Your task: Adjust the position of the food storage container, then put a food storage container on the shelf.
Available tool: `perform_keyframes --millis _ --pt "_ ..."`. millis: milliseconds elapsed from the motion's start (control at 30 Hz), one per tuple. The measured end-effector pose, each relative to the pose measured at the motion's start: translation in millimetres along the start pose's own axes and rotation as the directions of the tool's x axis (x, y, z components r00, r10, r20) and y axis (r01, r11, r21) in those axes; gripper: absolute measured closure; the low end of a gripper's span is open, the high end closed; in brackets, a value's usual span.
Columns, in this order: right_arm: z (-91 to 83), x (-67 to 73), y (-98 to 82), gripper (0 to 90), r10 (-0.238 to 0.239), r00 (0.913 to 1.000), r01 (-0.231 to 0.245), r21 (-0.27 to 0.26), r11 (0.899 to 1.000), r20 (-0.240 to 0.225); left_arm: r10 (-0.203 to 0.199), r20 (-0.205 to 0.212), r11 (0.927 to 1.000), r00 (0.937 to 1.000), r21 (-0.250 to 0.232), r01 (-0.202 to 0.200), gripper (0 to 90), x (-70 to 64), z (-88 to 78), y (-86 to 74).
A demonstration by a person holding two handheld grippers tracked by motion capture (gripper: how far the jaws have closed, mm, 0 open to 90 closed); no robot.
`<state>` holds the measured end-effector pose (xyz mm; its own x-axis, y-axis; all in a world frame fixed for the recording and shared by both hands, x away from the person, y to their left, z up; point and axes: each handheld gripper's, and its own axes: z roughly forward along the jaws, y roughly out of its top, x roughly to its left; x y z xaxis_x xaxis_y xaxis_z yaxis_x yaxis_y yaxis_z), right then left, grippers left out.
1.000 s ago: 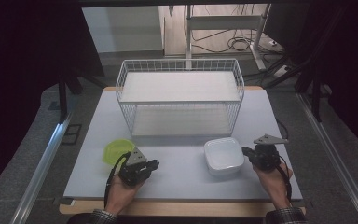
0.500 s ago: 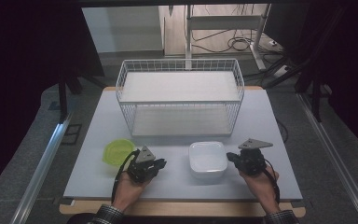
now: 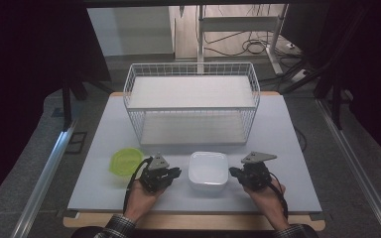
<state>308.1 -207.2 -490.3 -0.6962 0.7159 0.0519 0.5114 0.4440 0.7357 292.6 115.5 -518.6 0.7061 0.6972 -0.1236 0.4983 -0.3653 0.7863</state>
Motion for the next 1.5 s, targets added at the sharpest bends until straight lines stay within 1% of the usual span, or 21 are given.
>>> perform_keyframes --millis 167,233,300,433,533,600,667,733,767,800,833,867,933,1000,1033,1100,1133,1233,1333,1433,1500 --pt "6.8 6.0 1.0 88.0 -0.019 0.9998 0.019 0.018 1.000 -0.009 0.003 0.025 0.9996 0.9997 0.029 -0.004 82.7 -3.0 8.6 2.0" --pt "11.0 10.0 0.6 88.4 -0.033 0.9994 0.034 0.035 0.999 -0.008 0.016 0.008 0.9990 0.9998 0.041 -0.017 84.0 -6.7 8.2 2.5" --pt "11.5 10.4 0.5 88.5 -0.039 0.9992 0.039 0.037 0.999 -0.004 0.011 0.009 0.9988 0.9999 0.048 -0.011 84.4 -8.9 6.4 2.7" --pt "10.3 8.5 0.1 88.5 -0.027 0.9996 0.028 0.032 0.999 -0.004 0.013 0.024 0.9984 0.9996 0.055 -0.014 84.2 -13.6 4.8 2.3" --pt "10.0 7.1 -0.1 86.3 -0.029 0.9996 0.029 0.032 0.999 -0.004 0.024 0.015 0.9977 0.9996 0.063 -0.025 80.6 -13.7 3.9 2.8" --pt "9.4 6.6 -0.2 81.8 -0.034 0.9994 0.034 0.028 0.999 0.010 0.028 -0.007 0.9974 0.9996 0.067 -0.027 78.9 -12.7 1.0 2.6" --pt "7.4 4.9 -0.7 74.4 -0.042 0.9984 0.041 0.023 0.999 0.039 0.046 -0.046 0.9965 0.9979 0.072 -0.042 70.7 -11.4 -3.5 0.8" --pt "4.9 0.8 -2.4 65.6 -0.031 0.9974 0.030 0.017 0.999 0.065 0.051 -0.070 0.9966 0.9963 0.068 -0.046 56.3 -9.0 -9.1 -1.6" --pt "2.3 -4.7 -4.4 56.2 -0.008 0.9977 0.008 0.007 1.000 0.068 0.051 -0.077 0.9974 0.9957 0.054 -0.047 42.9 -7.4 -13.8 -4.5" --pt "2.3 -4.7 -4.4 56.2 -0.008 0.9977 0.008 0.007 1.000 0.068 0.051 -0.077 0.9974 0.9957 0.054 -0.047 36.7 -7.4 -13.8 -4.5" --pt "-0.2 -8.7 -5.5 47.9 0.015 0.9975 -0.015 0.001 1.000 0.068 0.055 -0.077 0.9976 0.9955 0.048 -0.051 31.5 -6.6 -15.5 -5.9" --pt "-0.2 -8.7 -5.5 47.9 0.015 0.9975 -0.015 0.001 1.000 0.068 0.058 -0.075 0.9973 0.9955 0.049 -0.054 31.5 -5.6 -16.8 -7.0" --pt "-2.2 -12.4 -6.4 40.0 0.019 0.9977 -0.018 -0.013 1.000 0.066 0.053 -0.056 0.9981 0.9970 0.036 -0.051 24.3 -3.5 -18.6 -8.8" --pt "-3.0 -14.4 -7.4 34.3 0.017 0.9982 -0.016 -0.018 1.000 0.058 0.050 -0.035 0.9986 0.9982 0.017 -0.049 19.9 -1.5 -20.2 -9.2" --pt "-3.3 -15.5 -7.9 32.5 0.016 0.9984 -0.015 -0.021 1.000 0.054 0.048 -0.038 0.9988 0.9981 0.015 -0.047 18.1 -1.4 -20.4 -8.9" --pt "-4.0 -17.9 -9.3 26.7 0.021 0.9990 -0.020 -0.034 0.999 0.040 0.051 -0.045 0.9986 0.9977 0.015 -0.050 10.2 -1.2 -20.7 -8.6" --pt "-4.0 -17.9 -9.3 26.7 0.021 0.9990 -0.020 -0.034 0.999 0.040 0.052 -0.044 0.9986 0.9977 0.011 -0.051 10.2 -0.9 -21.1 -8.8" --pt "-6.4 -19.6 -10.5 19.9 0.018 0.9997 -0.017 -0.057 0.998 0.019 0.051 -0.035 0.9987 0.9981 0.000 -0.051 8.2 -0.1 -21.5 -9.5" --pt "-7.6 -21.1 -11.2 16.6 0.021 0.9998 -0.021 -0.065 0.998 0.002 0.047 -0.015 0.9987 0.9988 -0.017 -0.047 6.7 1.0 -21.1 -10.2" --pt "-6.9 -22.3 -12.4 11.2 0.026 0.9996 -0.027 -0.065 0.998 -0.008 0.051 -0.008 0.9979 0.9987 -0.040 -0.051 4.7 1.3 -19.8 -10.6" --pt "-5.7 -22.4 -12.9 7.0 0.018 0.9997 -0.019 -0.060 0.998 -0.014 0.053 -0.003 0.9975 0.9986 -0.047 -0.053 3.7 1.3 -19.2 -10.2"
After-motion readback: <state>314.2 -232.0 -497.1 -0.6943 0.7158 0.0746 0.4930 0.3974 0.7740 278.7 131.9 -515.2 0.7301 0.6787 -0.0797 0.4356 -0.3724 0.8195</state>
